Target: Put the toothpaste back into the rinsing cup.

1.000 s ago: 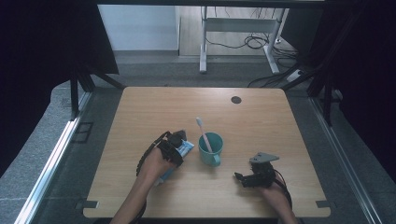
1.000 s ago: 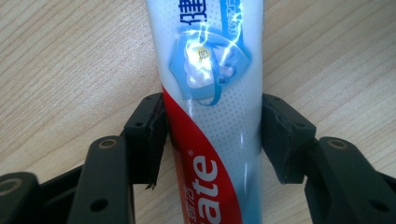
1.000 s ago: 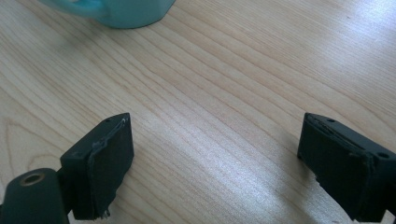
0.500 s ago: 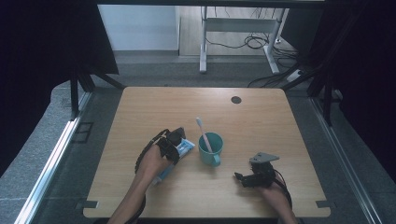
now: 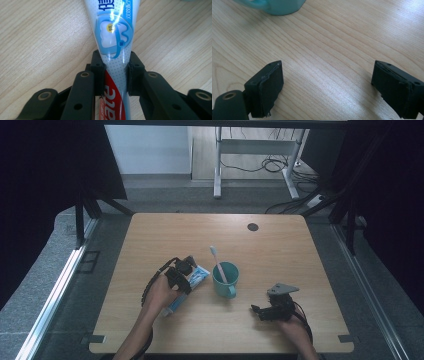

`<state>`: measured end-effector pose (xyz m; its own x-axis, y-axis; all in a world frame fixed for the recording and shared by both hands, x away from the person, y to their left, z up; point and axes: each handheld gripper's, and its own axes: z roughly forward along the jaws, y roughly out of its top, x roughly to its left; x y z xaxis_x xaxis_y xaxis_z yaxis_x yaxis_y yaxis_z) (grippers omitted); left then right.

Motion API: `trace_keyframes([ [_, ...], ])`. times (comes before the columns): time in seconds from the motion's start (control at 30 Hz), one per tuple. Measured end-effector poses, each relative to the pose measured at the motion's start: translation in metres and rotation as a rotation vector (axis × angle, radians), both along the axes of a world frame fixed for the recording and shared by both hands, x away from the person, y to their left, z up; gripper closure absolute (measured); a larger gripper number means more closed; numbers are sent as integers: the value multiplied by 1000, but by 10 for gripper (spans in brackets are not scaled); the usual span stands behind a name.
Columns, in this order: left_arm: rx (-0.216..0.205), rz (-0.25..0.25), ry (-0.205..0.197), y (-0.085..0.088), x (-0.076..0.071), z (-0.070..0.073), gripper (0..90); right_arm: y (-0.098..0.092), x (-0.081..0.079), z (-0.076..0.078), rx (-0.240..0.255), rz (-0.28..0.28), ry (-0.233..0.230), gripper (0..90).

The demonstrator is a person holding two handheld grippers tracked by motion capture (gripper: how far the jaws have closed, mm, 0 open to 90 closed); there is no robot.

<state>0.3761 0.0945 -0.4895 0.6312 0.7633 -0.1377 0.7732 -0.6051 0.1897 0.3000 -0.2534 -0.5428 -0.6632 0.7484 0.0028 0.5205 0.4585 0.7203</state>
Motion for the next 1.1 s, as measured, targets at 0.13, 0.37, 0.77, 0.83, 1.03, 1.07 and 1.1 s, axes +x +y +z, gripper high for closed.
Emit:
trace_keyframes([
  [0.13, -30, 8, -34, 5, -2, 5, 725, 0, 0, 0, -1, 0, 0, 106],
  [0.37, -84, 27, -141, 15, -7, 16, 725, 0, 0, 0, -1, 0, 1, 106],
  [0.77, -145, -8, -211, 21, -15, 20, 725, 0, 0, 0, -1, 0, 0, 106],
  [0.83, -158, -16, -218, 21, -17, 22, 725, 0, 0, 0, -1, 0, 0, 106],
  [1.03, -209, -34, -256, 23, -24, 33, 725, 0, 0, 0, -1, 1, 0, 106],
  [1.07, -215, -33, -262, 23, -24, 34, 725, 0, 0, 0, -1, 1, -1, 106],
  [1.1, -222, -29, -269, 24, -26, 36, 725, 0, 0, 0, -1, 1, -1, 106],
])
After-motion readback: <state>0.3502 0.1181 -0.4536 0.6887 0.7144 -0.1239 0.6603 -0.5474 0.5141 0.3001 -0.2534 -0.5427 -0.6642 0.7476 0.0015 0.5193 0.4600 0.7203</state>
